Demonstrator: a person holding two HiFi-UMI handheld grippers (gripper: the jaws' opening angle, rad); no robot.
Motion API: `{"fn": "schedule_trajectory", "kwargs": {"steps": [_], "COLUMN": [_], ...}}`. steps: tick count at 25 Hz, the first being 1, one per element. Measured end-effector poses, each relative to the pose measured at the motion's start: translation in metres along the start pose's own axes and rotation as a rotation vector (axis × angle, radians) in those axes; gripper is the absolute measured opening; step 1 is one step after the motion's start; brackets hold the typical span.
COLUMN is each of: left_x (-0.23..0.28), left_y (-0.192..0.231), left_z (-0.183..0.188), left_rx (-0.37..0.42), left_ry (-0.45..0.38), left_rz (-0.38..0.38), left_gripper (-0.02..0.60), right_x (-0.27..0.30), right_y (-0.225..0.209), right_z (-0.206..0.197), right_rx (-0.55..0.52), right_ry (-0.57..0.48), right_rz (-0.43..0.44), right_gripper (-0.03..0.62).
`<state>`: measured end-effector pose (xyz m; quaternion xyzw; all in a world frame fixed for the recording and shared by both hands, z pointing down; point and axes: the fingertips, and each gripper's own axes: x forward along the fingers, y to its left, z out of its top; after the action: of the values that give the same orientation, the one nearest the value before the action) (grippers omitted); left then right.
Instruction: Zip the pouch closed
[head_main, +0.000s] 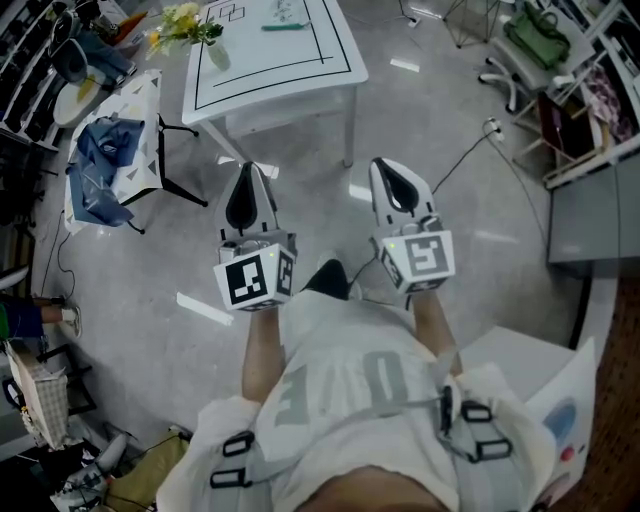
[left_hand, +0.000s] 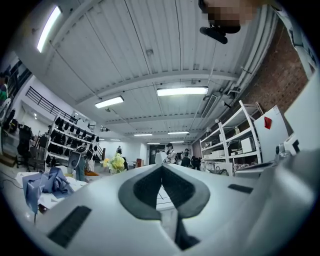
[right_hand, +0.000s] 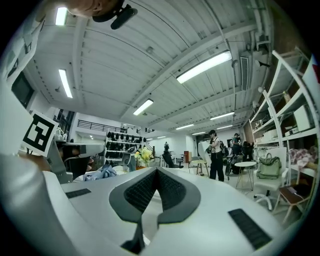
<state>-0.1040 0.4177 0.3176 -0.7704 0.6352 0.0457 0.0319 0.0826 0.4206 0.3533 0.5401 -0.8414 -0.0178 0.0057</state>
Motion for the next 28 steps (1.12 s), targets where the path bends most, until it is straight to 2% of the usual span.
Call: {"fn": "schedule_trajectory", "kwargs": {"steps": [5, 9, 13, 18, 25, 28], "left_x": [0.011, 0.027, 0.041, 0.066, 0.121, 0.157], "left_y": [0.001, 0.005, 0.010, 0.013, 0.036, 0.054], "left_z": [0.007, 0.012, 0.017, 0.020, 0.012, 0.003], "left_rx": [0.013, -0.018, -0.008, -0.011, -0.004, -0.028], "left_ry": [-0.029, -0.073, -0.080, -0.094, -0.120, -0.118], "left_rz": [0.006, 0.004, 0.005, 0.005, 0.001, 0.016], "left_gripper": [0.008, 0.008, 0.008, 0.008, 0.008, 0.008], "right_x": [0.000, 0.009, 0.022, 0.044, 0.096, 0.131], "right_y": [-0.005, -0.016, -0.021, -0.031, -0.053, -0.068], "right_z": [0.000, -0.001, -0.001, 0.002, -0.002, -0.008], "right_rx": [0.001, 0.003, 0.034, 0.001, 0.012, 0.006], "right_ry": [-0.006, -0.030, -0.025, -0.025, -0.038, -0.025], "right_rz": [0.006, 0.002, -0.006, 0.005, 0.007, -0.003], "right_gripper": [0.006, 0.006, 0.006, 0.006, 0.006, 0.006]}}
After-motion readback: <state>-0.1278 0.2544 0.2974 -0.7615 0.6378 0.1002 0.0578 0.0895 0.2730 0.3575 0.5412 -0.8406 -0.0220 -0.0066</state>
